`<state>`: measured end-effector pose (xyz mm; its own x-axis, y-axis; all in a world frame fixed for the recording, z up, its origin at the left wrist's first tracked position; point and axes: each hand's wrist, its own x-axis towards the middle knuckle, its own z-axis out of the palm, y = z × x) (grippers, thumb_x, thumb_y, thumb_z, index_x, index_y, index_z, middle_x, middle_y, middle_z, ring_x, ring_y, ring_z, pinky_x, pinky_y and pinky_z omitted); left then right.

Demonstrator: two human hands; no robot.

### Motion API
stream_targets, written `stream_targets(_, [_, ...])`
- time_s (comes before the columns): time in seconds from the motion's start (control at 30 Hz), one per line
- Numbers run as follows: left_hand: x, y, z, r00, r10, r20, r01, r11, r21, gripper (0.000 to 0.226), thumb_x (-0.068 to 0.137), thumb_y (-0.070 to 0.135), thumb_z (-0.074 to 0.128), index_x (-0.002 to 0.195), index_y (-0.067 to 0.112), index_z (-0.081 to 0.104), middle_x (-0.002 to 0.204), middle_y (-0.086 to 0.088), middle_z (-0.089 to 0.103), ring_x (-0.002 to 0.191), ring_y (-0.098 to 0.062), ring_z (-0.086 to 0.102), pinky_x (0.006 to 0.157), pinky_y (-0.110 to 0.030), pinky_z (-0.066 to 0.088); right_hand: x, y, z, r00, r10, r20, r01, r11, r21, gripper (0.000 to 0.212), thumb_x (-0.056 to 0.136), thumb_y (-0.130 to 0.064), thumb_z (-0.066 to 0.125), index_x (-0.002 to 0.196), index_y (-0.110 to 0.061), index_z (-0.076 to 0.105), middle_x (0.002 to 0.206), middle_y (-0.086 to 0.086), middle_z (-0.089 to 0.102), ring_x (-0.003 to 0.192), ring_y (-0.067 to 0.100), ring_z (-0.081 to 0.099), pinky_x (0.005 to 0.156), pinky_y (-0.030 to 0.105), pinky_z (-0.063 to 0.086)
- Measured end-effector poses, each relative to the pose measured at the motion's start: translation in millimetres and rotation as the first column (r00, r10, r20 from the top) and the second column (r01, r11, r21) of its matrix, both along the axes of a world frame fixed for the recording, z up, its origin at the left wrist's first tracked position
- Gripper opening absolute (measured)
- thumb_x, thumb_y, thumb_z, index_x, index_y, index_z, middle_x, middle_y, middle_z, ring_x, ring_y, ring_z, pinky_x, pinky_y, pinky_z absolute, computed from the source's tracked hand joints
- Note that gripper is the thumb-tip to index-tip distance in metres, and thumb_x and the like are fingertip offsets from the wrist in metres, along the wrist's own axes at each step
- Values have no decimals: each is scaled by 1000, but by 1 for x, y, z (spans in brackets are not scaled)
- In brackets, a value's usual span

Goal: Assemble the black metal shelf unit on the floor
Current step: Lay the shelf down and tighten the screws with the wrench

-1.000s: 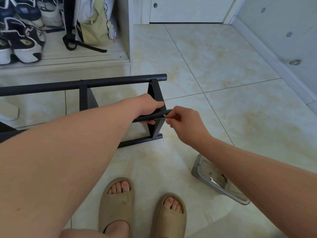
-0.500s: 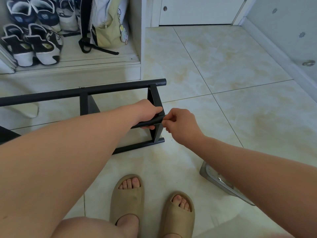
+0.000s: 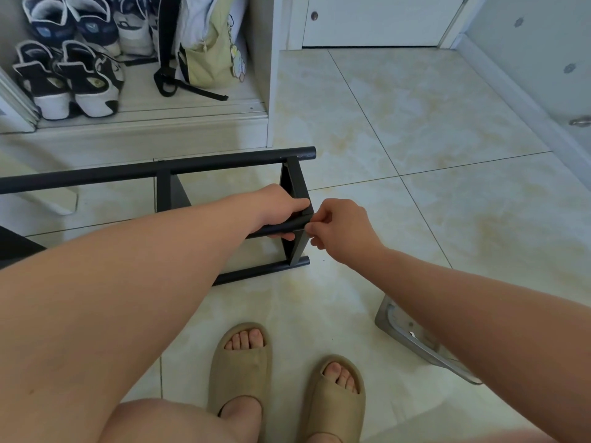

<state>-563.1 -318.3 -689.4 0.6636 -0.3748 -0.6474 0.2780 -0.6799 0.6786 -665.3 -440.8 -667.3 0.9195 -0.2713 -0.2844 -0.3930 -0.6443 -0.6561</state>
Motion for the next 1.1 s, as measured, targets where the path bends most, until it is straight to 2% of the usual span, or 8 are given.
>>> stream_targets(0.17, [0, 0, 1, 1000, -9, -9, 9, 1000, -11, 46, 95, 43, 61, 111, 1, 66, 63, -7, 72, 55, -18, 71, 42, -18, 46, 4, 0, 5, 967, 249, -49, -253, 924, -286, 28, 97, -14, 60, 76, -26, 47, 77, 5, 56, 69, 28, 54, 60, 31, 37])
stream_targets(0.3, [-2, 0, 2, 1000, 3, 2, -3, 1000, -12, 42, 99, 40, 56, 113, 2, 65, 59, -4, 71, 53, -16, 70, 42, -18, 47, 2, 3, 0, 1000, -16, -8, 15, 999, -34, 17, 91, -12, 67, 76, -13, 58, 84, 13, 72, 78, 32, 69, 70, 40, 58])
stream_targets(0.43, [-2, 0, 2, 1000, 1, 10, -1, 1000, -13, 40, 99, 41, 54, 110, 5, 66, 59, -3, 71, 56, -16, 71, 44, -18, 48, 0, 8, -4, 964, -260, -54, 264, 921, 285, 23, 90, -5, 69, 73, -10, 55, 77, 18, 72, 63, 27, 68, 73, 45, 63])
stream_targets(0.53, [-2, 1, 2, 1000, -5, 11, 5, 1000, -12, 40, 98, 44, 55, 104, 7, 67, 62, -4, 73, 59, -17, 72, 49, -20, 50, 1, 3, -4, 1000, 18, 16, -18, 999, -44, 25, 94, -11, 63, 74, -18, 50, 77, 11, 65, 67, 29, 63, 63, 40, 53])
stream_targets(0.63, [-1, 1, 3, 1000, -9, 2, 9, 1000, -20, 39, 96, 46, 59, 99, 9, 67, 63, -3, 73, 62, -18, 73, 50, -20, 51, 2, 3, -1, 972, 236, -21, -231, 927, -297, 31, 98, -14, 58, 77, -26, 39, 73, 4, 50, 63, 27, 50, 57, 32, 38])
stream_targets(0.77, [-1, 1, 4, 1000, 16, -12, -16, 999, -36, 34, 99, 42, 56, 99, 10, 65, 57, 0, 70, 55, -15, 71, 42, -18, 47, 5, 5, -2, 998, -65, -9, 65, 998, 9, 23, 92, -10, 66, 73, -14, 53, 82, 14, 70, 72, 31, 68, 68, 41, 59])
stream_targets(0.87, [-1, 0, 4, 999, 24, -23, -25, 999, -42, 34, 99, 41, 56, 103, 9, 65, 56, 0, 70, 54, -15, 71, 40, -17, 46, 2, 6, -4, 962, -262, -84, 274, 903, 332, 21, 92, -4, 67, 76, -8, 54, 77, 18, 72, 62, 27, 70, 73, 45, 64])
stream_targets(1.1, [-2, 2, 4, 999, 17, -38, -20, 998, -60, 35, 98, 44, 59, 100, 9, 66, 60, 0, 72, 56, -17, 72, 42, -18, 47, -1, -3, -3, 974, 224, -10, -221, 952, -213, 13, 98, -11, 54, 89, -20, 51, 88, 14, 65, 77, 34, 66, 65, 44, 56])
